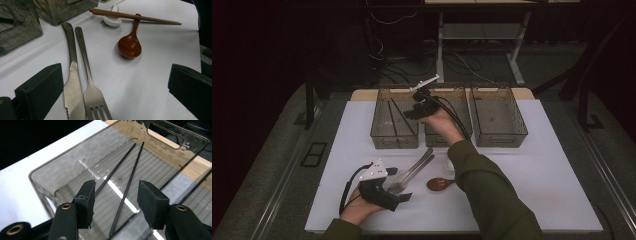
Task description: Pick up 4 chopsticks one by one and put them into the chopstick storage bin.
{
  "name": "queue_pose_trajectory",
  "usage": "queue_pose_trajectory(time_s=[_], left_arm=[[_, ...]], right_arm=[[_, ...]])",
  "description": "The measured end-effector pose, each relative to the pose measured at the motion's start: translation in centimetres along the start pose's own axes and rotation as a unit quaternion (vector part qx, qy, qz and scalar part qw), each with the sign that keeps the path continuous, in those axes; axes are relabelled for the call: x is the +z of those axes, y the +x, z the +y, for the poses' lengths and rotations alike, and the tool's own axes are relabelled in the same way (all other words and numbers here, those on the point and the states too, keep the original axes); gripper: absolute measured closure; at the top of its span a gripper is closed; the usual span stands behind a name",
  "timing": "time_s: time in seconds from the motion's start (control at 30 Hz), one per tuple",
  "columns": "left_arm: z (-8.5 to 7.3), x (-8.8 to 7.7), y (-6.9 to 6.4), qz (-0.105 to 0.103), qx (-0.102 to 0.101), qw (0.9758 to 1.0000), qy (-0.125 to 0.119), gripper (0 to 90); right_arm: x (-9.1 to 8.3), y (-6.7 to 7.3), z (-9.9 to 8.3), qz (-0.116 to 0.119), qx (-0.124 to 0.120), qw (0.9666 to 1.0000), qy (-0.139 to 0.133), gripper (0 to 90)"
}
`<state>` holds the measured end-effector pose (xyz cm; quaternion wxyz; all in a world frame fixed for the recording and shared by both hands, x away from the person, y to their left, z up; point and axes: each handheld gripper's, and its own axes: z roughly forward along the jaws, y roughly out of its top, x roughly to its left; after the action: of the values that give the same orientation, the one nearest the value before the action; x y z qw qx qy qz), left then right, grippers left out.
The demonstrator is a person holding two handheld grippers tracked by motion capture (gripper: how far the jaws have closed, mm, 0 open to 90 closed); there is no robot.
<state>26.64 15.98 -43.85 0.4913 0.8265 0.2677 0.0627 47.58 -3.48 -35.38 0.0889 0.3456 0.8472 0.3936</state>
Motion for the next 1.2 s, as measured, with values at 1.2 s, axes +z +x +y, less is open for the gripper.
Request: queue_pose_trajectory(time_s=[1.2], left_arm=[[-0.1,0.1,0.0,0.005,0.0,1.0,0.006,0.0]], right_arm=[[-10.0,-1.4,-8.7,0.041,-0.029,0.9985,-0.021,47.8]])
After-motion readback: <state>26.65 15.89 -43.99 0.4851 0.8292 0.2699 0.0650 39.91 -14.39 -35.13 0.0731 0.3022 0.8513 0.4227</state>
